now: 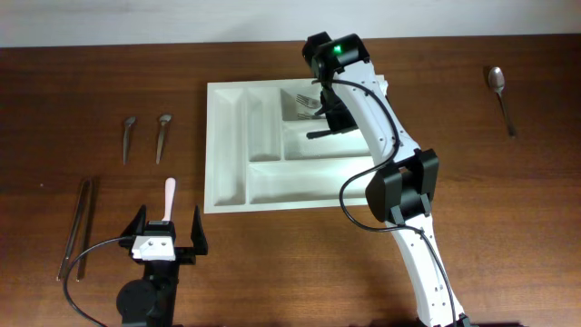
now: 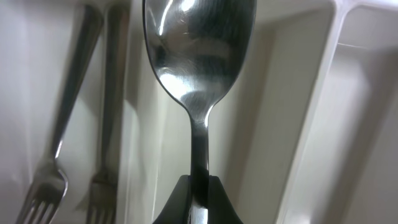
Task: Pack container
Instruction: 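Lower the spoon into the long middle compartment and open the right gripper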
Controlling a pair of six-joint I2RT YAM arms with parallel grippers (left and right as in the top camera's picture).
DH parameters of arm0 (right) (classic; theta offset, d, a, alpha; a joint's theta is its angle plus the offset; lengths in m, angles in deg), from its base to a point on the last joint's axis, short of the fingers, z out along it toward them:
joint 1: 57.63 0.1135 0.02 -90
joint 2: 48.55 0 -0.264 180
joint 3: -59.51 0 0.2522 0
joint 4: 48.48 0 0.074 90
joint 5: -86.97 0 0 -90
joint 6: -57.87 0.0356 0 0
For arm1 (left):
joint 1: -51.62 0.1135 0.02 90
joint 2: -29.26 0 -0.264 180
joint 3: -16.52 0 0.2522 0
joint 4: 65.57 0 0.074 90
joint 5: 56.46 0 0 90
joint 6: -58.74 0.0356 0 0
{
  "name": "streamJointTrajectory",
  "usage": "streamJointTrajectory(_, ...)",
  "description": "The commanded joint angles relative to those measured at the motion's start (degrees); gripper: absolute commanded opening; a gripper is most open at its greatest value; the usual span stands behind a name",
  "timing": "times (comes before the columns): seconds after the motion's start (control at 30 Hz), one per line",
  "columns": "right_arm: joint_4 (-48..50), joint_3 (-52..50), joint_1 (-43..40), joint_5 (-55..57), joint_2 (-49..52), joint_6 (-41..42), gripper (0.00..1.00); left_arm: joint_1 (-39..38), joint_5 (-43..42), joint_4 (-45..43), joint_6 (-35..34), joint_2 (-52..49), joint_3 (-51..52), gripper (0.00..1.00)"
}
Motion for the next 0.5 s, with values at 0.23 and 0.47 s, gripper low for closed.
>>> streamJointTrajectory(0.23,-0.3,-2.3,-0.2,0.3,-2.3,0.9,0.04,0.1,-0.8,0.4,0.7,0.4,0.1,0.99)
streamJointTrajectory(0.47,-0.2,-2.3,0.0,0.3,-2.0,0.9,0.04,0.1,-0.8,0.4,0.7,0.4,0.1,0.99)
